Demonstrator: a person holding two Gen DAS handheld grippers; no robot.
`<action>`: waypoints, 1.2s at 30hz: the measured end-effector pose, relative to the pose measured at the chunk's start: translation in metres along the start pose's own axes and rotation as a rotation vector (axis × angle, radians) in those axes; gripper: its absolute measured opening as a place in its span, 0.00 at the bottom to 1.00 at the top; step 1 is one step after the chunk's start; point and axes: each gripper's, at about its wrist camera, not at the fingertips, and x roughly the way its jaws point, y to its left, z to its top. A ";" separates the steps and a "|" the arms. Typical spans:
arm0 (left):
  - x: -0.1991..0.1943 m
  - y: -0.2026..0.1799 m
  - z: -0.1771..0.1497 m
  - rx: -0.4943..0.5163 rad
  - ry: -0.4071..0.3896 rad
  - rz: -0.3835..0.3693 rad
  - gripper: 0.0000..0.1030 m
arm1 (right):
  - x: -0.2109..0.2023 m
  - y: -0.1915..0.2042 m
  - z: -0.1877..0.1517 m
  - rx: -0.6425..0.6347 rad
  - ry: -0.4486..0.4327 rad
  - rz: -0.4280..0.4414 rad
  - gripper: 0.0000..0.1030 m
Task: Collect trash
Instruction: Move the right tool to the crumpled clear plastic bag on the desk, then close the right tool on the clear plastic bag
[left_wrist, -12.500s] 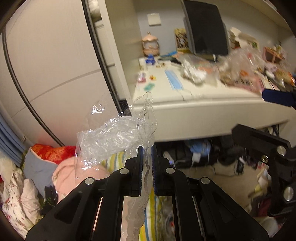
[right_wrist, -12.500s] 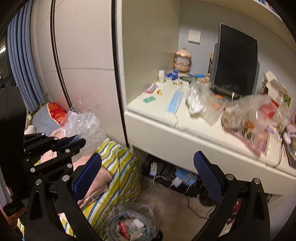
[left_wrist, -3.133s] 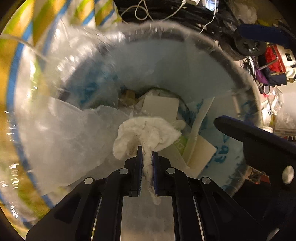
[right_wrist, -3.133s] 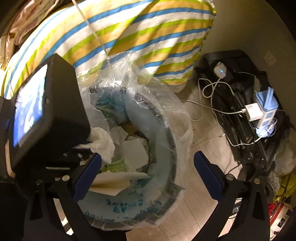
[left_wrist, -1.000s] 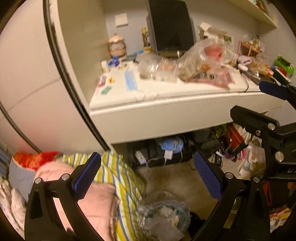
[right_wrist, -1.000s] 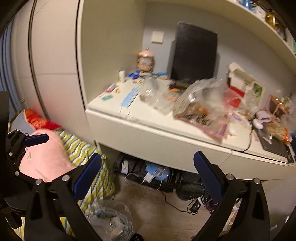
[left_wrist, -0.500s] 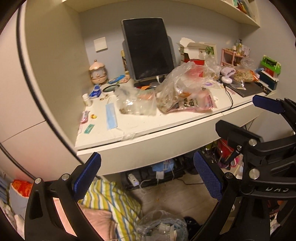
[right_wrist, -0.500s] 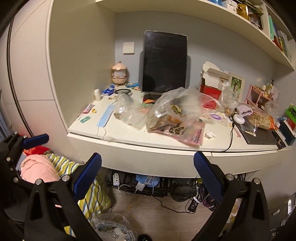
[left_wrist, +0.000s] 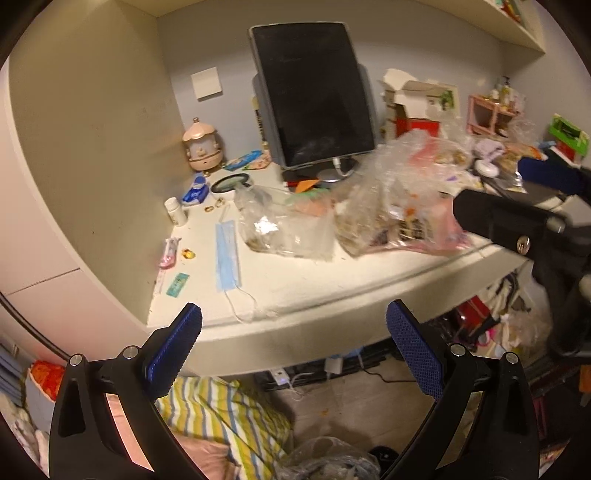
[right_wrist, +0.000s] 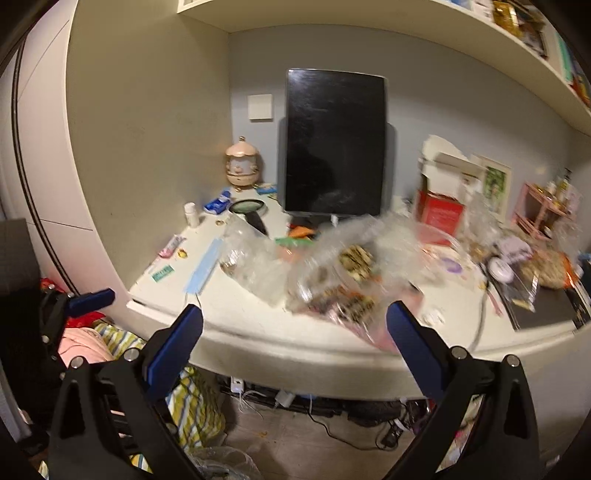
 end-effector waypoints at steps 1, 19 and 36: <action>0.006 0.004 0.003 -0.002 0.005 0.007 0.94 | 0.006 0.002 0.005 -0.007 0.000 0.013 0.94; 0.104 0.074 0.061 -0.083 0.085 0.038 0.94 | 0.167 0.036 0.082 -0.150 0.129 0.142 0.94; 0.209 0.101 0.078 -0.040 0.185 -0.022 0.94 | 0.286 0.029 0.088 -0.226 0.293 0.192 0.93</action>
